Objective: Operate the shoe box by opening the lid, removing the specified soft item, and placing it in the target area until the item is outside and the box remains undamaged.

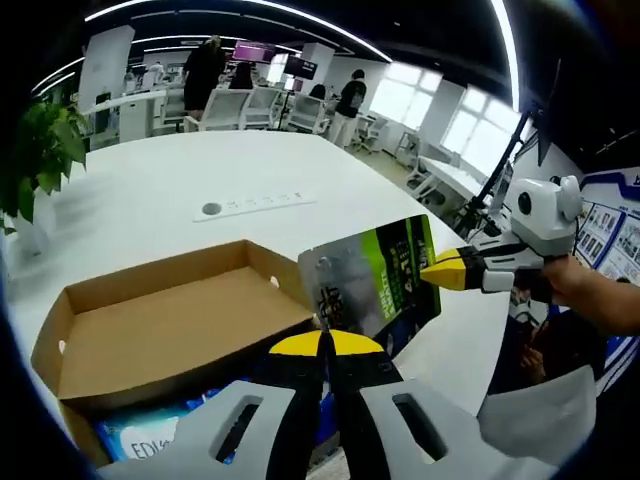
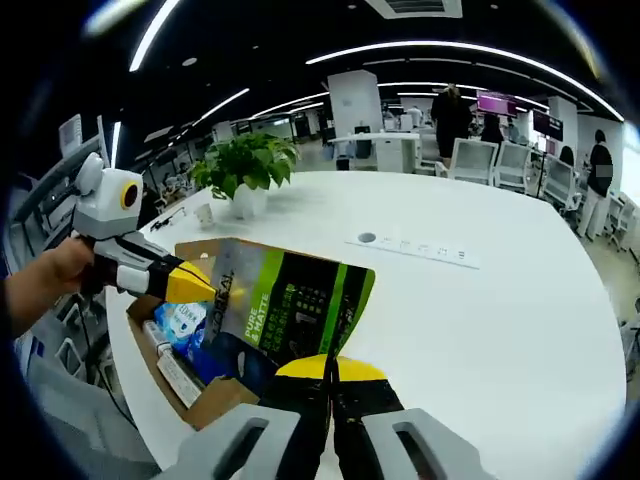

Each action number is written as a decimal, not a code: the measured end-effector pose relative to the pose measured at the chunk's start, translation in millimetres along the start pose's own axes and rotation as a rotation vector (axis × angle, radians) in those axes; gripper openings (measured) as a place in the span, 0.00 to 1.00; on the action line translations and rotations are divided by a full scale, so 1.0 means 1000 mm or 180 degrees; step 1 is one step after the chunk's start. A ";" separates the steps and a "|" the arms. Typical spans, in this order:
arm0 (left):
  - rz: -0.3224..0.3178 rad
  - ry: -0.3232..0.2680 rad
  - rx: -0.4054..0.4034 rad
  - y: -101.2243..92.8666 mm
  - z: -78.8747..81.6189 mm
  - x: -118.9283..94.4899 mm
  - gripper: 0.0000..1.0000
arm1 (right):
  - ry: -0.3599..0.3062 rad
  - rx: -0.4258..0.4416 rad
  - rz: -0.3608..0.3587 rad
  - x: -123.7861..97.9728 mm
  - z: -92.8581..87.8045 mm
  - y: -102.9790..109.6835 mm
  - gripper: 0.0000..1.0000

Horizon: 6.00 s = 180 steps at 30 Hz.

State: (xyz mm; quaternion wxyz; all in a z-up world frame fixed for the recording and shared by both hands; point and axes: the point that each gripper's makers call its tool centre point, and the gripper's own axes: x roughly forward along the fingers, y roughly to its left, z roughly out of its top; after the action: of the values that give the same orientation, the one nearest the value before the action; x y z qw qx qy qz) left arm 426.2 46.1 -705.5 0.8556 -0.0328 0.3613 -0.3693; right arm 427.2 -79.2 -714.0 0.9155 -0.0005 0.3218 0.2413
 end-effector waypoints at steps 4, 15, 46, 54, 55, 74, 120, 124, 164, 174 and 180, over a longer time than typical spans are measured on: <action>-0.0046 0.0046 0.0037 -0.007 0.000 0.010 0.00 | 0.0015 0.0009 -0.0063 -0.003 -0.004 -0.012 0.00; -0.0194 0.0186 0.0158 -0.029 0.000 0.037 0.00 | 0.0045 0.0077 -0.0236 -0.012 -0.013 -0.043 0.00; -0.0030 0.0974 0.0886 -0.027 -0.030 0.104 0.00 | 0.0337 0.0023 -0.0525 0.016 -0.063 -0.084 0.00; 0.0046 0.1118 0.1127 -0.023 -0.037 0.117 0.00 | 0.0392 -0.0018 -0.0574 0.022 -0.072 -0.090 0.00; 0.0028 0.1124 0.1092 -0.021 -0.039 0.118 0.00 | 0.0390 -0.0018 -0.0575 0.022 -0.072 -0.091 0.00; 0.0187 0.1638 0.1823 -0.010 -0.058 0.144 0.00 | 0.0459 -0.0288 -0.0570 0.041 -0.091 -0.098 0.00; 0.0202 0.1233 0.1526 -0.034 -0.041 0.127 0.15 | 0.0375 -0.0656 -0.0618 0.030 -0.078 -0.099 0.12; 0.0168 0.1152 0.1484 -0.040 -0.036 0.120 0.16 | 0.0326 -0.0681 -0.0593 0.023 -0.073 -0.094 0.14; 0.0370 0.0684 0.0963 0.009 -0.026 0.010 0.31 | 0.0301 -0.1155 0.0108 -0.017 -0.040 -0.001 0.38; 0.0549 0.0651 0.0834 0.039 -0.041 -0.026 0.31 | 0.0225 -0.1060 0.0298 -0.016 -0.035 0.024 0.39; 0.0676 0.0617 0.0692 0.058 -0.049 -0.046 0.31 | 0.0196 -0.0981 0.0456 -0.012 -0.034 0.044 0.39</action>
State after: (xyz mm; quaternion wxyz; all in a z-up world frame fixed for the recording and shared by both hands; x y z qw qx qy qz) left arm 408.5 128.8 -732.7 0.8494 0.1341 0.4015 -0.3152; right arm 379.7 -50.6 -727.4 0.8748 -0.1254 0.3080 0.3523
